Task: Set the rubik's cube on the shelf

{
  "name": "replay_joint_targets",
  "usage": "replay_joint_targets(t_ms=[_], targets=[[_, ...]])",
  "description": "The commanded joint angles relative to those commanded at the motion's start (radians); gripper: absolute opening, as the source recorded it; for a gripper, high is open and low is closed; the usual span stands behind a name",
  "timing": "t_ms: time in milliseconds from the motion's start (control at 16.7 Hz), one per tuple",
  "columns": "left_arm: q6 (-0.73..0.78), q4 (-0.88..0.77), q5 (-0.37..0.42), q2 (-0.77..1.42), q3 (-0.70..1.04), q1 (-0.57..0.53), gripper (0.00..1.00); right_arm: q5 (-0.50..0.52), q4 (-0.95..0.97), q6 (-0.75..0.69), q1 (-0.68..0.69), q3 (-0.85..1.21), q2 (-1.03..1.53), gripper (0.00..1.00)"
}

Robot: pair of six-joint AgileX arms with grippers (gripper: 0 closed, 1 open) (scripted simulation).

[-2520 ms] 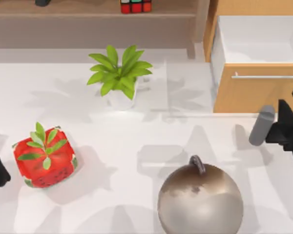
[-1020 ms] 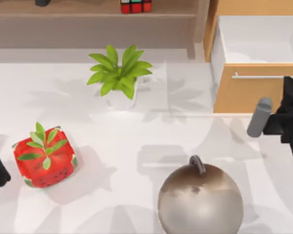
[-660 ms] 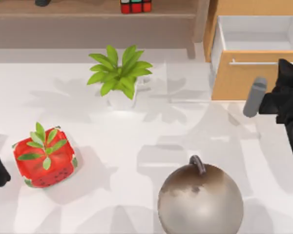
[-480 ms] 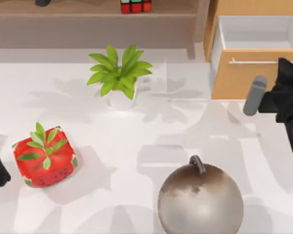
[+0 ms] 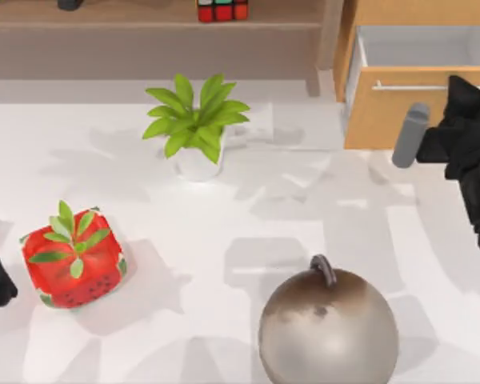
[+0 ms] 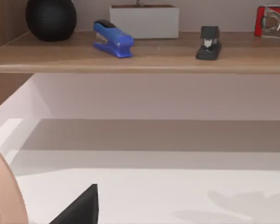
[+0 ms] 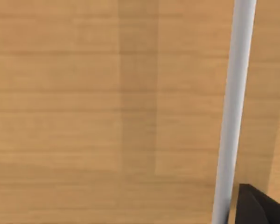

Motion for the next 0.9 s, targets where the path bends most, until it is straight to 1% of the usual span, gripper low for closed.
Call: replay_joint_targets(t_ms=[240,660,900], targets=[[0.000,0.000,0.000,0.000,0.000,0.000,1.00,-0.020,-0.069,0.000,-0.021,0.117,0.048,0.00],[0.000,0.000,0.000,0.000,0.000,0.000,1.00,-0.024,-0.083,-0.002,-0.020,0.147,0.055,0.00],[0.000,0.000,0.000,0.000,0.000,0.000,1.00,-0.036,-0.143,-0.002,-0.034,0.258,0.104,0.00]])
